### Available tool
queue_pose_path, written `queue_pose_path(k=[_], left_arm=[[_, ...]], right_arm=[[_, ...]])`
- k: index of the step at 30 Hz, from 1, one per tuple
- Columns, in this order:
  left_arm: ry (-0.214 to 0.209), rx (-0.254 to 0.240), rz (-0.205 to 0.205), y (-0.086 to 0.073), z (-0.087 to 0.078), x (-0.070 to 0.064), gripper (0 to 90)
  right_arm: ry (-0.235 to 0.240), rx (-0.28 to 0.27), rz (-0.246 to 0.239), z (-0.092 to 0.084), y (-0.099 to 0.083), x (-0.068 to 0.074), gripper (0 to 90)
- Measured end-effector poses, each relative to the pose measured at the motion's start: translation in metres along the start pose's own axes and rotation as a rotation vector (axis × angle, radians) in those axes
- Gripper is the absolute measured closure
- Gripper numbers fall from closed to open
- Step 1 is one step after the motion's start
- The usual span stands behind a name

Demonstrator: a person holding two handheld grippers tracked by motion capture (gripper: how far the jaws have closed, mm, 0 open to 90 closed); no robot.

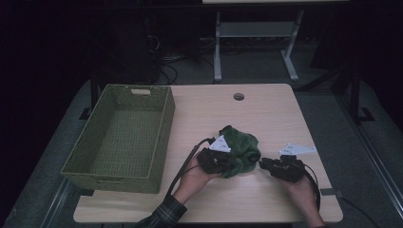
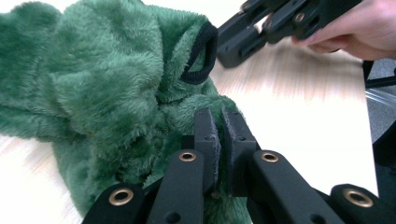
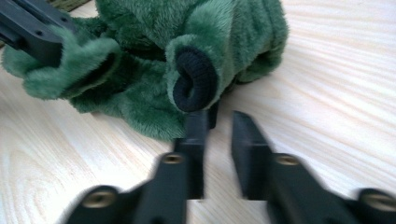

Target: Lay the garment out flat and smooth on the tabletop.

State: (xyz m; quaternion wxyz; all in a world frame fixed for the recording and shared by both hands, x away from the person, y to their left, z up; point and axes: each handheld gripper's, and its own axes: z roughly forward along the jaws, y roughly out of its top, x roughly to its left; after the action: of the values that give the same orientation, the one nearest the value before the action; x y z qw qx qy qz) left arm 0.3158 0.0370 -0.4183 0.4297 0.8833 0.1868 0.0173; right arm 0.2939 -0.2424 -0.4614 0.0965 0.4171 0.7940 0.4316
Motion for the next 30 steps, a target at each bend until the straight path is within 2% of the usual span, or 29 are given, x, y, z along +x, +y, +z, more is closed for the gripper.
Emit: queue_pose_path(k=[1, 2, 3, 6, 7, 8, 9, 10, 11, 12, 13, 16, 19, 21, 24, 30], left_arm=[[0.004, -0.005, 0.002, 0.000, -0.003, 0.000, 85.4], [0.002, -0.010, -0.001, 0.000, -0.005, 0.000, 85.4], [0.002, -0.016, -0.004, -0.001, -0.007, 0.000, 85.4], [0.006, -0.026, -0.007, -0.001, -0.012, 0.000, 85.4], [0.003, -0.030, -0.009, -0.002, -0.013, 0.000, 85.4], [0.006, -0.031, -0.008, -0.002, -0.014, 0.000, 85.5], [0.005, -0.035, -0.009, -0.002, -0.015, 0.000, 85.5], [0.008, -0.038, -0.010, -0.002, -0.016, 0.000, 85.5], [0.011, -0.039, -0.011, -0.002, -0.018, 0.000, 85.5], [0.013, -0.042, -0.010, -0.003, -0.020, 0.000, 85.5], [0.017, -0.044, -0.011, -0.003, -0.022, 0.001, 85.5], [0.029, -0.048, -0.015, -0.006, -0.030, 0.004, 85.7], [0.041, -0.053, -0.031, -0.012, -0.036, 0.007, 85.8], [0.049, -0.046, -0.031, -0.016, -0.039, 0.008, 85.9], [0.055, -0.036, -0.037, -0.023, -0.041, 0.008, 86.1], [0.065, 0.001, -0.049, -0.041, -0.040, 0.010, 86.3]], right_arm=[[0.008, 0.007, 0.007, 0.003, 0.000, 0.000, 63.9], [0.054, 0.015, 0.010, 0.008, 0.000, 0.000, 58.3], [0.054, 0.015, 0.010, 0.008, 0.000, 0.000, 58.3], [0.056, 0.053, 0.038, 0.019, 0.000, 0.002, 48.3], [0.059, 0.059, 0.042, 0.022, 0.000, 0.001, 48.7], [0.066, 0.067, 0.049, 0.025, 0.000, 0.001, 51.6], [0.077, 0.064, 0.046, 0.028, 0.001, 0.001, 66.0], [0.077, 0.064, 0.046, 0.028, 0.001, 0.001, 66.0], [0.079, 0.072, 0.022, 0.029, 0.003, 0.001, 79.4], [0.079, 0.072, 0.022, 0.029, 0.003, 0.001, 79.4], [0.069, 0.074, -0.002, 0.026, 0.004, 0.002, 83.0], [0.050, 0.067, -0.017, 0.019, 0.005, 0.003, 84.1], [0.004, 0.022, -0.027, 0.001, 0.003, -0.003, 84.4], [-0.005, 0.017, -0.025, -0.003, 0.003, -0.003, 84.5], [-0.041, 0.004, -0.029, -0.018, -0.003, -0.005, 84.7], [-0.061, 0.001, -0.021, -0.040, -0.019, -0.005, 84.7]])
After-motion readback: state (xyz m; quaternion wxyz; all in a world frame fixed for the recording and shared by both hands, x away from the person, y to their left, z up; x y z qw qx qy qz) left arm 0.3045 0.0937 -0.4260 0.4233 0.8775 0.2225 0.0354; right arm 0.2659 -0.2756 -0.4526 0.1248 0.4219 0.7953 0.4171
